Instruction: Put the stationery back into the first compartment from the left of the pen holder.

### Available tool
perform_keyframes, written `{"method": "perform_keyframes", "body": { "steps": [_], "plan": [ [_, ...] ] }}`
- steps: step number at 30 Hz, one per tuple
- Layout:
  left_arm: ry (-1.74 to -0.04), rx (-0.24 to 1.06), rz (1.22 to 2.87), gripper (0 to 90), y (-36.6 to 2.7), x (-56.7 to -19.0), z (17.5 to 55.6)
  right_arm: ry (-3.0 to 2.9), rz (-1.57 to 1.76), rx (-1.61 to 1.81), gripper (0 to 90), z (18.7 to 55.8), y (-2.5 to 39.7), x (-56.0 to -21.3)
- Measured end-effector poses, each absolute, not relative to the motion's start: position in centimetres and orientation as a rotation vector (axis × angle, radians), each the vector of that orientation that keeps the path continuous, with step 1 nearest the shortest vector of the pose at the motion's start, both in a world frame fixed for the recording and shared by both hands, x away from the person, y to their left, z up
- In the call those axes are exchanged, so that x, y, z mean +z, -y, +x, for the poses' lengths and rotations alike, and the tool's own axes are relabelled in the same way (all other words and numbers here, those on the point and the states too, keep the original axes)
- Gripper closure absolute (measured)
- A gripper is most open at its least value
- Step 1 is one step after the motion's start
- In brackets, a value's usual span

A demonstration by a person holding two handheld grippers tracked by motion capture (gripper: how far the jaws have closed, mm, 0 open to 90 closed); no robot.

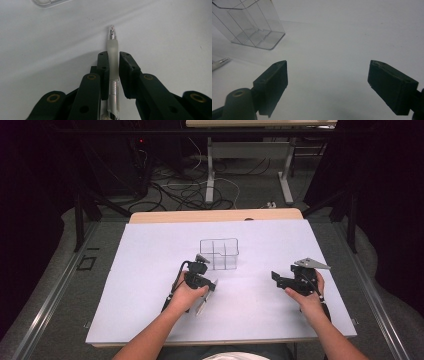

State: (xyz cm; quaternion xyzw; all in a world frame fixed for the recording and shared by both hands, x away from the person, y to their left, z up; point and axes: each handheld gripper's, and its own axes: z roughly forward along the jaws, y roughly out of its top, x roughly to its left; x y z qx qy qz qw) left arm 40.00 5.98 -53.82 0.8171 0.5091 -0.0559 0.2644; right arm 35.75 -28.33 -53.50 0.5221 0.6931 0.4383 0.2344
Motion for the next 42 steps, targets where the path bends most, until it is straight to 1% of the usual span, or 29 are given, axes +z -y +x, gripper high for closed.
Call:
{"method": "perform_keyframes", "body": {
  "steps": [9,18,30,42],
  "plan": [
    [-1.414,-0.172,2.171,80.3,-6.1,-53.9,40.0,-1.905,1.433,1.202,16.0,35.7,28.3,-53.5],
    [-1.42,-0.191,2.171,80.4,-6.2,-53.8,40.0,-1.903,1.429,1.203,16.0,35.8,28.3,-53.5],
    [-1.384,-0.209,2.166,80.5,-6.6,-52.4,39.9,-1.901,1.428,1.207,16.0,35.8,28.4,-53.5],
    [-1.38,-0.166,2.11,80.4,-7.3,-51.6,39.8,-1.898,1.436,1.207,16.0,35.8,28.4,-53.4]
  ]
}}
